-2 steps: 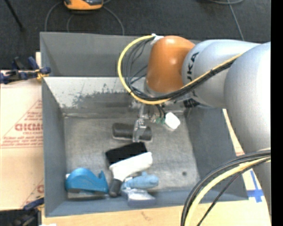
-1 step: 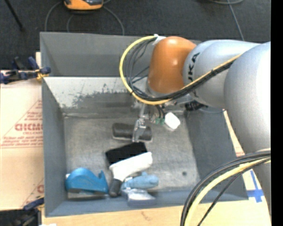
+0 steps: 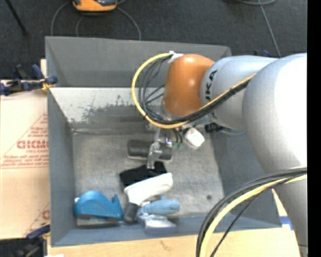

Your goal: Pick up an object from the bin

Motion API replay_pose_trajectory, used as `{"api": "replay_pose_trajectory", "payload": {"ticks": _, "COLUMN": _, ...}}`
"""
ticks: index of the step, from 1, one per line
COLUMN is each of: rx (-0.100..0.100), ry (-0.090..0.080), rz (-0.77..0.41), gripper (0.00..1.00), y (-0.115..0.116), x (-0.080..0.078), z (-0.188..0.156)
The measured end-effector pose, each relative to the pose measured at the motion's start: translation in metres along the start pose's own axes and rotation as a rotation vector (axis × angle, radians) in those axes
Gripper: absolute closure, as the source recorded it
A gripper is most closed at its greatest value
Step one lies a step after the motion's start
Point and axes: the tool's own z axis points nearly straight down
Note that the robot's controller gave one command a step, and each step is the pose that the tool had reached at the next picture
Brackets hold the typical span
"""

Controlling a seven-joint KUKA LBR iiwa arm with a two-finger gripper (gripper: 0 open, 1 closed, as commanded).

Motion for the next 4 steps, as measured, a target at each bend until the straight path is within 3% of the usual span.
{"api": "replay_pose_trajectory", "payload": {"ticks": 1, "rx": -0.005, "ry": -0.003, "rz": 0.105, "gripper": 1.0, "y": -0.004, "x": -0.006, "z": -0.004}}
{"api": "replay_pose_trajectory", "payload": {"ticks": 3, "rx": -0.004, "ry": 0.0, "rz": 0.105, "gripper": 1.0, "y": -0.004, "x": -0.005, "z": -0.008}}
{"api": "replay_pose_trajectory", "payload": {"ticks": 4, "rx": 0.0, "ry": 0.013, "rz": 0.105, "gripper": 1.0, "y": -0.005, "x": -0.002, "z": -0.025}}
